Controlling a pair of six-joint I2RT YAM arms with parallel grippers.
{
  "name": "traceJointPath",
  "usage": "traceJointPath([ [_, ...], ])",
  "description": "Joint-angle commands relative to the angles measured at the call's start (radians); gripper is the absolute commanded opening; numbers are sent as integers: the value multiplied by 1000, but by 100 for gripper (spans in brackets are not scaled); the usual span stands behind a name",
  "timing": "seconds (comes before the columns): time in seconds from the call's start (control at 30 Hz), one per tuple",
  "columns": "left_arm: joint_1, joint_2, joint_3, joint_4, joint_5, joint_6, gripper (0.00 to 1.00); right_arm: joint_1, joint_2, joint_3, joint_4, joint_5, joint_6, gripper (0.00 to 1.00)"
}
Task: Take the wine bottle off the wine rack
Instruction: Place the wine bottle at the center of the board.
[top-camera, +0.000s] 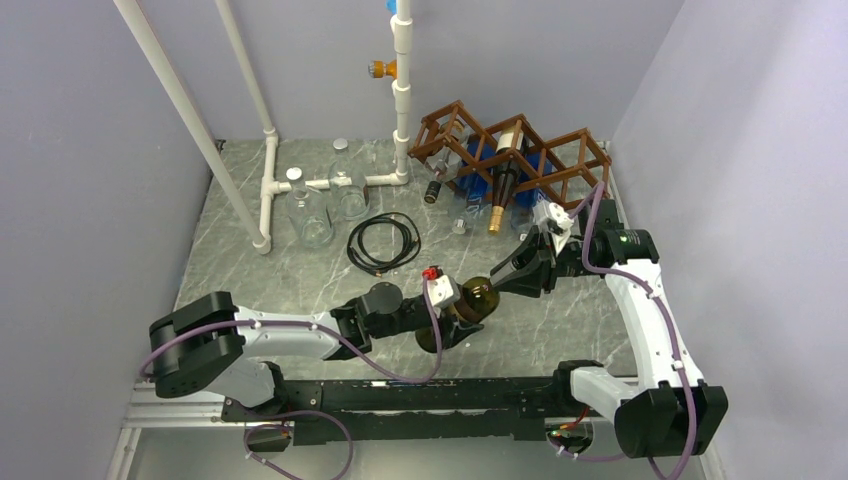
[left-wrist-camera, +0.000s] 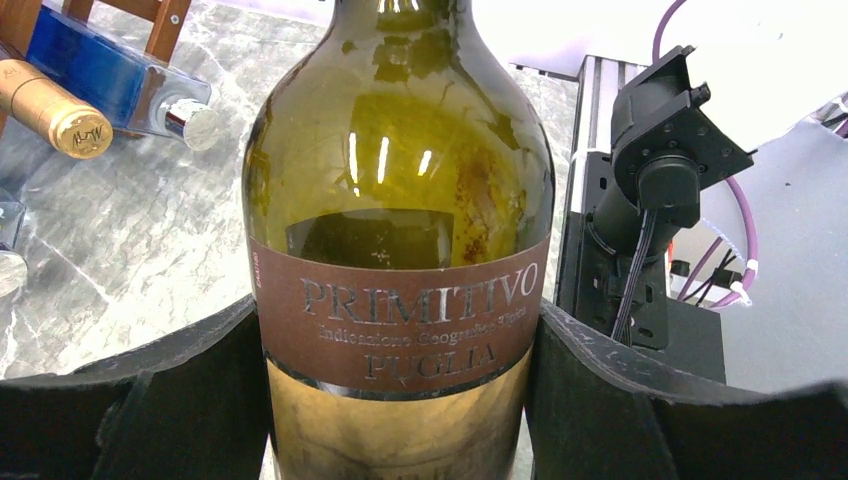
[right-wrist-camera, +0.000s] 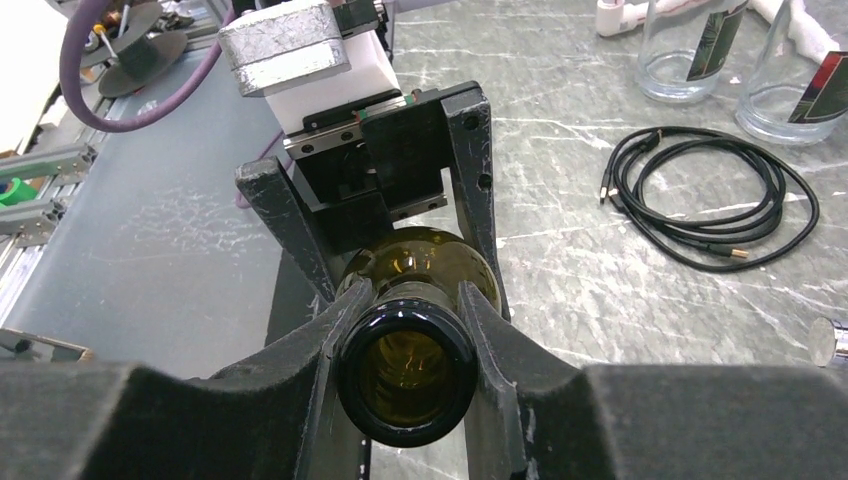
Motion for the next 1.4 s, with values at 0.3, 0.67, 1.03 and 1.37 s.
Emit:
traceJointPath([
  [0.3,124,13,133,-33,209,-196,99,32,50,151,14,74,-6,0],
  [0.67,150,-190,139,-347,108,12,100,187,48,249,330,402,354,0],
  [1.03,184,-462,94,-649,-71,51,100,422,274,464,340,732,475,0],
  [1.37,185,-624,-6,-681,-107,-7,100,522,407,552,312,812,485,8],
])
